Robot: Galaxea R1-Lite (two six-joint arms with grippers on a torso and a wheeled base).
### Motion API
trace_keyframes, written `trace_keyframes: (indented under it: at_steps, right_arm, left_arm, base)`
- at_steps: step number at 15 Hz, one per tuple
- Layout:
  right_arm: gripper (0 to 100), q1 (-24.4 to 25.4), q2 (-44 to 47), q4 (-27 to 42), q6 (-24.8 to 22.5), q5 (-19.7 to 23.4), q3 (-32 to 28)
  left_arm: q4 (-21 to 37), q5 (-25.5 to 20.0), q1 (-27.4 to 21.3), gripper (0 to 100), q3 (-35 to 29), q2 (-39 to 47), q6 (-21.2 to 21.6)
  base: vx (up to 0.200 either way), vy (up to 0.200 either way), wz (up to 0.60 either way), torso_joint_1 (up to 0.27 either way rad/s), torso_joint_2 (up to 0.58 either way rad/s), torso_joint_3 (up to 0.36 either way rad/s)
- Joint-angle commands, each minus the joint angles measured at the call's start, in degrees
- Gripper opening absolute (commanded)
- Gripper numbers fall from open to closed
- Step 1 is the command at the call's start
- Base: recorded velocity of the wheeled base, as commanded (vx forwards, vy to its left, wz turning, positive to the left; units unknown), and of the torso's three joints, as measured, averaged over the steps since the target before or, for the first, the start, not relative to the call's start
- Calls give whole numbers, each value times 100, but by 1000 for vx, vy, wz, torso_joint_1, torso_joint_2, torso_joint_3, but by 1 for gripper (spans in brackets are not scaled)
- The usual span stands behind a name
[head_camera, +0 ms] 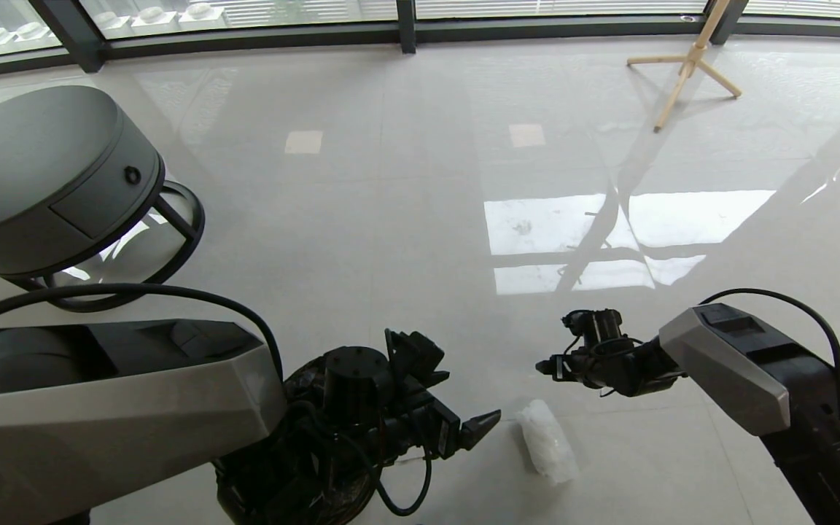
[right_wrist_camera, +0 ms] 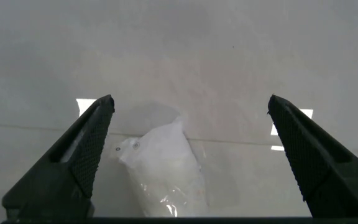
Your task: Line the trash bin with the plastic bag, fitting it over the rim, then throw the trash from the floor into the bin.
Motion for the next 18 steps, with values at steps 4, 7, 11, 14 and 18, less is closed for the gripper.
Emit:
trace_keyframes:
  at_steps: [4, 7, 11, 14, 18]
  right_arm:
    - [100, -85, 493, 210, 91, -170, -1138]
    - [100, -111, 783, 368, 65, -214, -1516]
    - [100, -120, 1011, 1546, 109, -179, -1883]
    - [100, -111, 1011, 1608, 170, -179, -1883]
    - [100, -111, 1011, 1608, 170, -179, -1883]
  left_arm:
    - [-24, -1, 3, 100, 1, 2, -4]
    - [-24, -1, -6, 100, -8, 28, -4]
    - [-24, -19, -6, 100, -87, 169, -13]
    - [-24, -45, -6, 100, -87, 195, -13]
    - [-24, -45, -6, 100, -87, 266, -13]
  base:
    - [0, 0, 0, 0, 0, 0]
    - [0, 0, 0, 0, 0, 0]
    - [0, 0, 0, 0, 0, 0]
    - [-67, 0, 0, 2, 1, -1]
    - [-200, 0, 0, 5, 4, 2]
